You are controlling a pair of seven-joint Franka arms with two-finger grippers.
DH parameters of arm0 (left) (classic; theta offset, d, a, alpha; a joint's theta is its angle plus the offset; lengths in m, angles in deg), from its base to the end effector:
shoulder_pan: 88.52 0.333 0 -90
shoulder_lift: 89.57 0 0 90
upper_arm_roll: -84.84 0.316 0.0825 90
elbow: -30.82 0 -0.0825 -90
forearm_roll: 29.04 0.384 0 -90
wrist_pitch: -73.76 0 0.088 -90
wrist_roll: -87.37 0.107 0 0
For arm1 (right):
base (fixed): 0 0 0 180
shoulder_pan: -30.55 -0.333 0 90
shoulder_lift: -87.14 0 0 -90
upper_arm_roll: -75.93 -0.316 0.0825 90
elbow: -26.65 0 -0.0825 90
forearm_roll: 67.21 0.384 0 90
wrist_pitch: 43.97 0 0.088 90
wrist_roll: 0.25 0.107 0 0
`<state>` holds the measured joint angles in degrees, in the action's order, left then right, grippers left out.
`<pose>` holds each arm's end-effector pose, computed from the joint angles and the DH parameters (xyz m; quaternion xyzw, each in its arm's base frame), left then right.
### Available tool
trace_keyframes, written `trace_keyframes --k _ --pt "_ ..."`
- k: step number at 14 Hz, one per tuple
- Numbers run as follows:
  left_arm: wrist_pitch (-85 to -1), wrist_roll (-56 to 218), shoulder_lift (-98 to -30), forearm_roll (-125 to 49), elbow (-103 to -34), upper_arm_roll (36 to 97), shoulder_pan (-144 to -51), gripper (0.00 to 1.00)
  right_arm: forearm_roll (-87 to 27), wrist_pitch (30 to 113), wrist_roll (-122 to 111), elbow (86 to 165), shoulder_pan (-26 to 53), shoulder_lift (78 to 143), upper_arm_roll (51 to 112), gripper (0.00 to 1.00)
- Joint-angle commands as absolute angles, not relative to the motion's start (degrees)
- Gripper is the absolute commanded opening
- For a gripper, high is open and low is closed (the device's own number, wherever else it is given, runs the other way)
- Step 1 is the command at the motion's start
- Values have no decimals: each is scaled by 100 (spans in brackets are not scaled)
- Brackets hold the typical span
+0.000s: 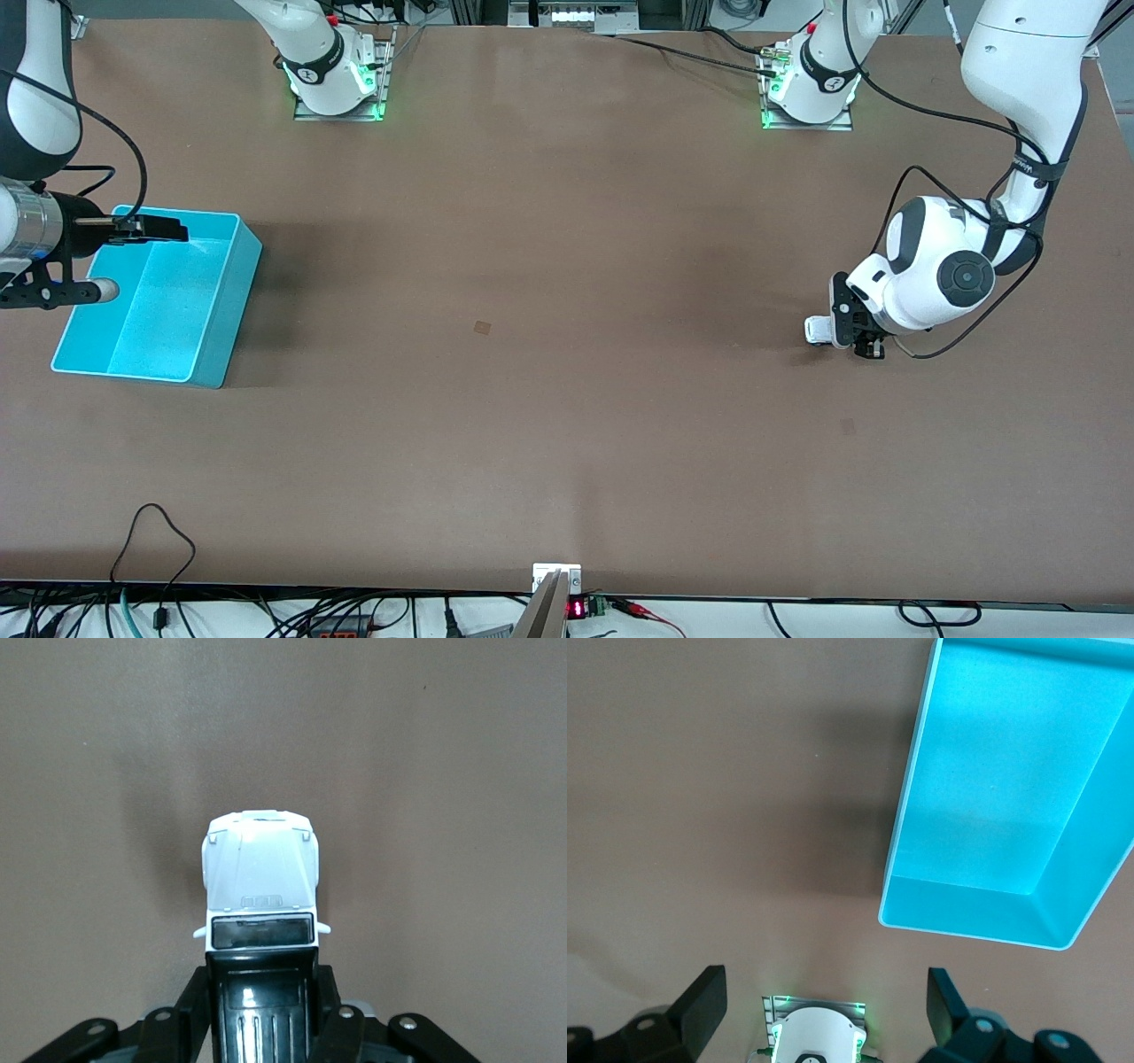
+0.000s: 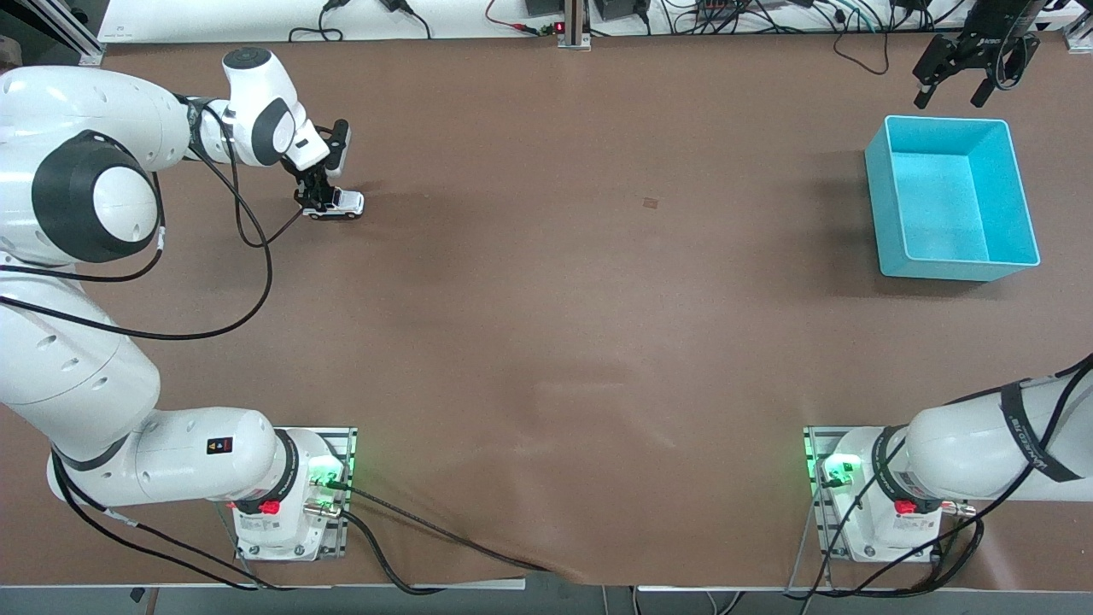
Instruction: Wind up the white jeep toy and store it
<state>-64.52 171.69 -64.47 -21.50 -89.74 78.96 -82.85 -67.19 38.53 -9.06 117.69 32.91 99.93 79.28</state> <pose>0.5674 -0.0018 0.1975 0.7051 -0.7061 -0.0586 0.0278 0.5834 -0.0555 0.4797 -0.9824 -0.0261 0.1842 0.0171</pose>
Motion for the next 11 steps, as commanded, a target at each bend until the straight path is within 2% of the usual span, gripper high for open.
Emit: trace_keyframes --k 1,11 --pt "-6308 17210 -6444 -2288 -9020 7869 -8254 20 -6703 3847 -1027 11700 3345 10041 7909 100" --pt "-6624 17280 -6330 -2262 -8985 7869 -8228 18 -6703 3847 -1027 11700 3319 10041 7909 100"
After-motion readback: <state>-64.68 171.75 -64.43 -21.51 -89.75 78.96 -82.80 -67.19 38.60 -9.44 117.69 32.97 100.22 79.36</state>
